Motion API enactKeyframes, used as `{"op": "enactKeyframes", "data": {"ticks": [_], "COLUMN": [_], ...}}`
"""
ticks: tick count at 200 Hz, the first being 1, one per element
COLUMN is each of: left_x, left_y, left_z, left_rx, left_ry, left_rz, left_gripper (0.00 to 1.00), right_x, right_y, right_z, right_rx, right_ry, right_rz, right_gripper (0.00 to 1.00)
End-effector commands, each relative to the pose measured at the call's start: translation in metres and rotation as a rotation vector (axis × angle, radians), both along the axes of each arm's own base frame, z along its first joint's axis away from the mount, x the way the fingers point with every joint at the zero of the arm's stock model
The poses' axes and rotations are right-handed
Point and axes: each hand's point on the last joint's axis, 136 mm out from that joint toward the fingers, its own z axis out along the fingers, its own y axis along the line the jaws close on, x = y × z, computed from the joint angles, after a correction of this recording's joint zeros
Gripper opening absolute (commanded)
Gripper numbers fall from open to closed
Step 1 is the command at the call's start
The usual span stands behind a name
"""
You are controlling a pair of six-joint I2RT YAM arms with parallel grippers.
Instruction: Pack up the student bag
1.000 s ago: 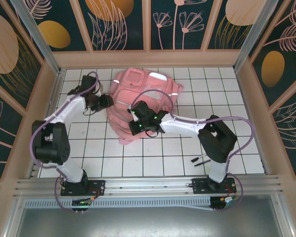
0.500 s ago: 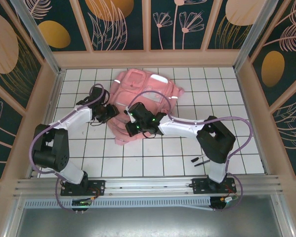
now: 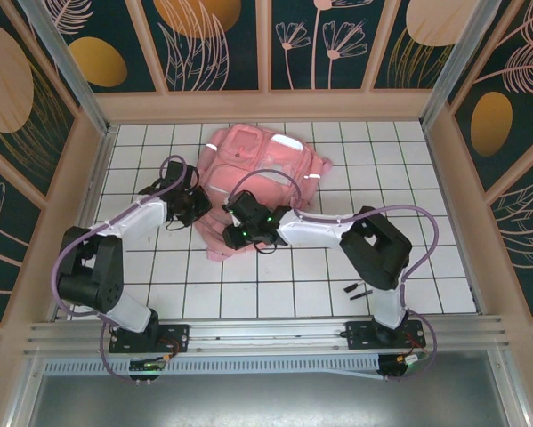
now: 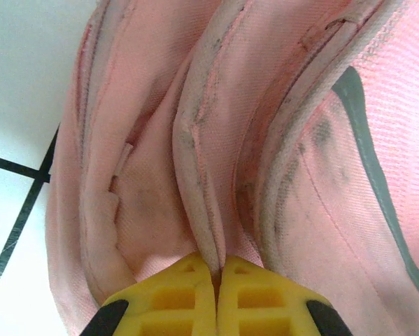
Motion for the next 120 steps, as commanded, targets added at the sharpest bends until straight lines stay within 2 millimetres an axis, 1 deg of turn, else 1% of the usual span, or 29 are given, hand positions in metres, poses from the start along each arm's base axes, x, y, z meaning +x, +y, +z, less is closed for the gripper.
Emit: {"op": "enactKeyframes", "data": {"ticks": [1,27,39,43,53,58,83,87,95,97,100,120], "left_x": [-0.001,-0.006,-0.008,-0.008,-0.009,-0.009,-0.002,0.0,0.001,0.006,0.009,0.018], "left_y": [-0.02,-0.021,-0.021,-0.02,-0.019,-0.019,-0.009,-0.007,-0.001,-0.001,0.002,0.025], "left_z": [0.023,0.027,0.03,0.03,0.033,0.034,0.041,0.043,0.039,0.047,0.05,0.051], "left_rx": [-0.114,-0.127,-0.127,-0.125,-0.116,-0.107,-0.021,-0.004,0.046,0.056,0.074,0.177], "left_ry": [-0.045,-0.045,-0.053,-0.055,-0.063,-0.068,-0.126,-0.138,-0.143,-0.165,-0.173,-0.183], "left_rz": [-0.043,-0.058,-0.063,-0.063,-0.069,-0.072,-0.102,-0.115,-0.132,-0.131,-0.129,-0.09], "left_gripper": [0.0,0.0,0.0,0.0,0.0,0.0,0.0,0.0,0.0,0.0,0.0,0.0], "right_x": [0.012,0.022,0.026,0.028,0.029,0.03,0.03,0.03,0.027,0.027,0.026,0.014], "right_y": [0.007,0.005,0.002,0.002,0.0,-0.001,-0.015,-0.019,-0.028,-0.03,-0.034,-0.06], "right_z": [0.007,0.004,0.002,0.002,0.002,0.003,0.01,0.011,0.012,0.013,0.013,0.011], "right_rx": [-0.004,-0.027,-0.036,-0.038,-0.042,-0.045,-0.059,-0.065,-0.071,-0.071,-0.072,-0.075], "right_ry": [-0.027,-0.036,-0.036,-0.039,-0.038,-0.039,-0.048,-0.047,-0.042,-0.04,-0.036,0.007], "right_rz": [-0.056,-0.103,-0.133,-0.141,-0.156,-0.167,-0.207,-0.213,-0.224,-0.227,-0.231,-0.244], "right_gripper": [0.29,0.29,0.26,0.22,0.05,0.0,0.0,0.0,0.0,0.0,0.0,0.0]}}
